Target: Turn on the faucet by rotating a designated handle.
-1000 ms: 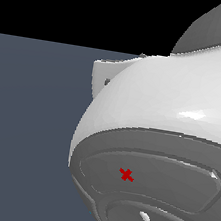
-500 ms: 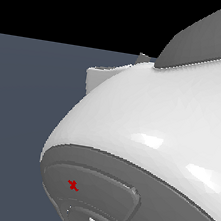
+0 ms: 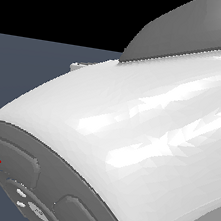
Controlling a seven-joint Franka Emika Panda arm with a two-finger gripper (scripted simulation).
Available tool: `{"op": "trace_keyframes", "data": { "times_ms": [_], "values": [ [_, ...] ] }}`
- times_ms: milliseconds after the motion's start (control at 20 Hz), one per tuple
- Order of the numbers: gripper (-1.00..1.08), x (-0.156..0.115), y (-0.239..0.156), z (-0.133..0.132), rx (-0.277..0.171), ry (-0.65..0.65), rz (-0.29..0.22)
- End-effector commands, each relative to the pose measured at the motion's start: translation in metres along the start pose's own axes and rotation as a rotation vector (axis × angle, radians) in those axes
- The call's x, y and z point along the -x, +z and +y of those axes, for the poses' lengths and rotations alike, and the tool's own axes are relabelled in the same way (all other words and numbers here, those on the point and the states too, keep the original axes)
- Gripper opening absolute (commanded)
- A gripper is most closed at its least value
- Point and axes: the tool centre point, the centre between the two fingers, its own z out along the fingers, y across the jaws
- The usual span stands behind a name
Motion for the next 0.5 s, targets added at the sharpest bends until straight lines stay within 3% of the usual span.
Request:
{"op": "trace_keyframes", "data": {
  "times_ms": [0,450],
  "values": [
    [-1.0,0.036,0.004,0.03,0.025,0.077,0.002],
    [-1.0,0.047,0.004,0.052,0.026,0.097,0.002]
  ]
}}
